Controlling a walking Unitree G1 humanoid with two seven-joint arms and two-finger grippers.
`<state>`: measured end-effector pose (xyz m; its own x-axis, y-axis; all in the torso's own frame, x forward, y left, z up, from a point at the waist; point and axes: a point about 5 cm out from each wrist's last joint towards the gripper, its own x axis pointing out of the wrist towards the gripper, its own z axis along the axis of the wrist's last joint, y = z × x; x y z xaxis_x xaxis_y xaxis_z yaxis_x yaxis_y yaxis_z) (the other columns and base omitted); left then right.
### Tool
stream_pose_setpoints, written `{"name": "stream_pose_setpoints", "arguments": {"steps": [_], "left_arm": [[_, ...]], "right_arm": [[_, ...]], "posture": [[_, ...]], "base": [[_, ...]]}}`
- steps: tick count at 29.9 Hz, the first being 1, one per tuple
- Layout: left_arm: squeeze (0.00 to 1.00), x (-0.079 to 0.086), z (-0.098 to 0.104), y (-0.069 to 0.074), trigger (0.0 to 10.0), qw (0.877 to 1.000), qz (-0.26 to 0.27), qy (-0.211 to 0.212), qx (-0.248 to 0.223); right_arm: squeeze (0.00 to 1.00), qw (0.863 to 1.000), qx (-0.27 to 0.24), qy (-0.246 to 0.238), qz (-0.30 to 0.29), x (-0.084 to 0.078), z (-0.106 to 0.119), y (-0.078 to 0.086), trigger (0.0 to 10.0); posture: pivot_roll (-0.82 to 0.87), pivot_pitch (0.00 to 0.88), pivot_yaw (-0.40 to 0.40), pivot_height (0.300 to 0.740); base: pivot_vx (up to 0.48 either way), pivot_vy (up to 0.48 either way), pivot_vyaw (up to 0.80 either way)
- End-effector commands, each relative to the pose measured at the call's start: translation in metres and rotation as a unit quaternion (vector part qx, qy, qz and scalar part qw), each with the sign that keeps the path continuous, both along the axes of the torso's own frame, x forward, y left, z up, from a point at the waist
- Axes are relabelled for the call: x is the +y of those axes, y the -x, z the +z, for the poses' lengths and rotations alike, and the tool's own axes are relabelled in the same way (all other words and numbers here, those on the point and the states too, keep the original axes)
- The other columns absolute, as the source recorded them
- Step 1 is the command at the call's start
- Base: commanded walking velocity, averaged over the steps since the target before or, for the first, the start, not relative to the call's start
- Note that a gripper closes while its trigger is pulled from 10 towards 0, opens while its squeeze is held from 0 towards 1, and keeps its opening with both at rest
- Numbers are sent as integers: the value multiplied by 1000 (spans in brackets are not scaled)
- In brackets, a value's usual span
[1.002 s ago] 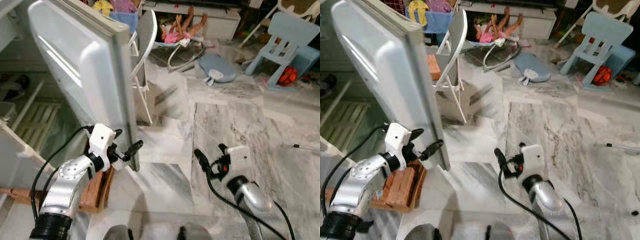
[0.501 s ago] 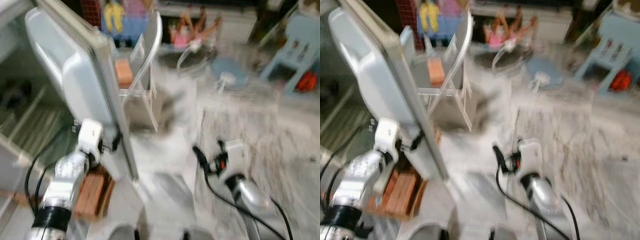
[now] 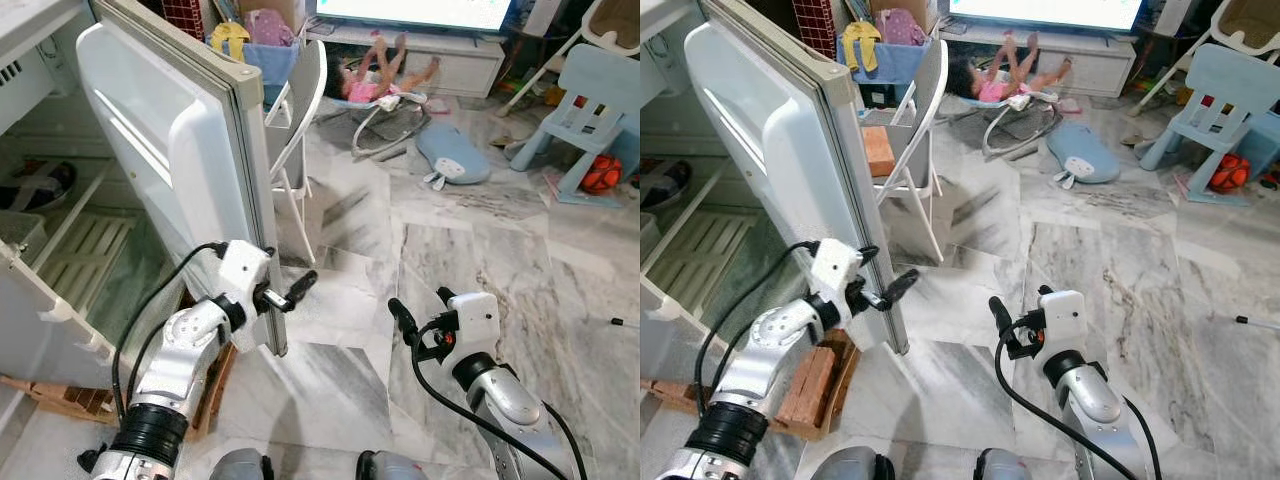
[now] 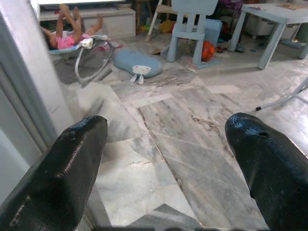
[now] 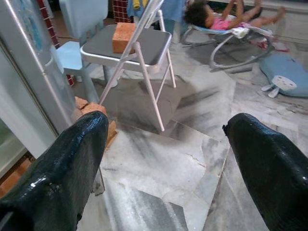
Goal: Restocking fridge
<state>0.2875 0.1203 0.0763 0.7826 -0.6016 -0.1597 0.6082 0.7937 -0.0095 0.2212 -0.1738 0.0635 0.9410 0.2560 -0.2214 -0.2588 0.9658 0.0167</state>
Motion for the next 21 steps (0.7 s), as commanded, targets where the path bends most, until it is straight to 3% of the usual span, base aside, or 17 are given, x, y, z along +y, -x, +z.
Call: {"name": "stream_pose_setpoints", "arguments": {"steps": [1, 8, 13, 18, 21], "left_arm": [[0, 8, -2, -3, 10000, 1000, 25, -10, 0], [0, 26, -3, -5, 10000, 998, 68, -18, -5], [0, 29, -3, -9, 10000, 996, 87, -27, -14], [0, 16, 1, -20, 10000, 996, 75, -29, -26], [0, -3, 7, -31, 10000, 997, 62, -31, -41]], "right_arm": [[0, 1000, -8, 5, -4, -3, 3, -1, 10000], [0, 1000, -7, 7, -3, -3, 2, -1, 10000], [0, 1000, -6, 8, -2, -3, 2, -1, 10000], [0, 1000, -8, 10, -3, -3, 2, -1, 10000], [0, 1000, -10, 12, -7, -3, 3, -1, 10000]], "posture": [[44, 48, 0, 740], [49, 51, -3, 740], [50, 52, -8, 740], [47, 52, -9, 740], [40, 51, -5, 740]], "base": [[0, 0, 0], [0, 0, 0], [0, 0, 0], [0, 0, 0], [0, 0, 0]]}}
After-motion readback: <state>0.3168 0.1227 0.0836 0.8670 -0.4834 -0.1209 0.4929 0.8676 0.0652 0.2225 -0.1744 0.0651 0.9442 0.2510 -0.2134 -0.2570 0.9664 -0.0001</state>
